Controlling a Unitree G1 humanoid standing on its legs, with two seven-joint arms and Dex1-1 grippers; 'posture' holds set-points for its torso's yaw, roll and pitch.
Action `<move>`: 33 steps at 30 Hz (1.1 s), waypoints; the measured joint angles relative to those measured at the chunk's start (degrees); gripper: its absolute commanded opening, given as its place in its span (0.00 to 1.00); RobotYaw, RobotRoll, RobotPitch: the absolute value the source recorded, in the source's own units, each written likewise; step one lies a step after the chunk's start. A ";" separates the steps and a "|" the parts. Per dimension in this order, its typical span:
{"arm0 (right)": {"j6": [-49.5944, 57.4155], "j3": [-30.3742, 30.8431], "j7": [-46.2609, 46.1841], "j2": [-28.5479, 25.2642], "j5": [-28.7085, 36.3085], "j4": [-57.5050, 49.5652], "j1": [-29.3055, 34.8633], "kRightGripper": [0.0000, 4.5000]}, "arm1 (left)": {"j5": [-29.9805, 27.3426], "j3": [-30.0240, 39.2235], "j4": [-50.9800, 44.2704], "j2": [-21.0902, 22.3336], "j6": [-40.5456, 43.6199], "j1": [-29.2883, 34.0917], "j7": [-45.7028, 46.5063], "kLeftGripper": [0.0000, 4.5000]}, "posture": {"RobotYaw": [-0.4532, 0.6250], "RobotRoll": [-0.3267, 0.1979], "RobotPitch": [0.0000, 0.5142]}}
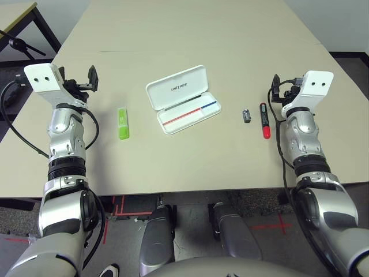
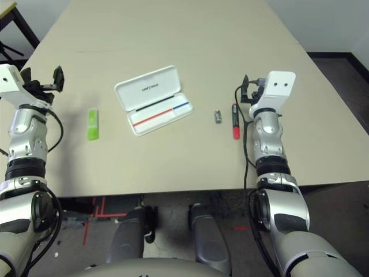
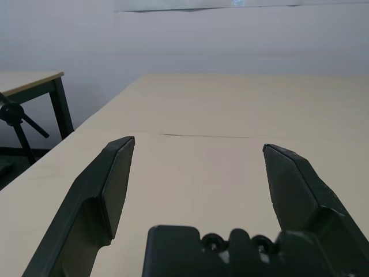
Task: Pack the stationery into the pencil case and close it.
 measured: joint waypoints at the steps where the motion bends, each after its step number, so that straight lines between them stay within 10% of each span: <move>1: -0.13 0.01 0.01 0.01 0.00 0.16 -0.19 1.00 | 0.00 0.00 0.00 0.00 0.00 0.00 0.09 1.00 | 0.31 0.62 0.30; 18: -0.50 0.00 1.34 -0.31 0.10 0.55 -0.04 1.00 | -0.02 0.01 -0.08 -0.61 -0.01 0.13 0.47 1.00 | 0.30 0.62 0.30; 33: 10.06 2.88 24.79 -6.67 4.35 -5.56 -0.25 1.00 | -1.08 0.57 -6.81 0.90 3.83 3.37 -1.58 1.00 | 0.34 0.62 0.34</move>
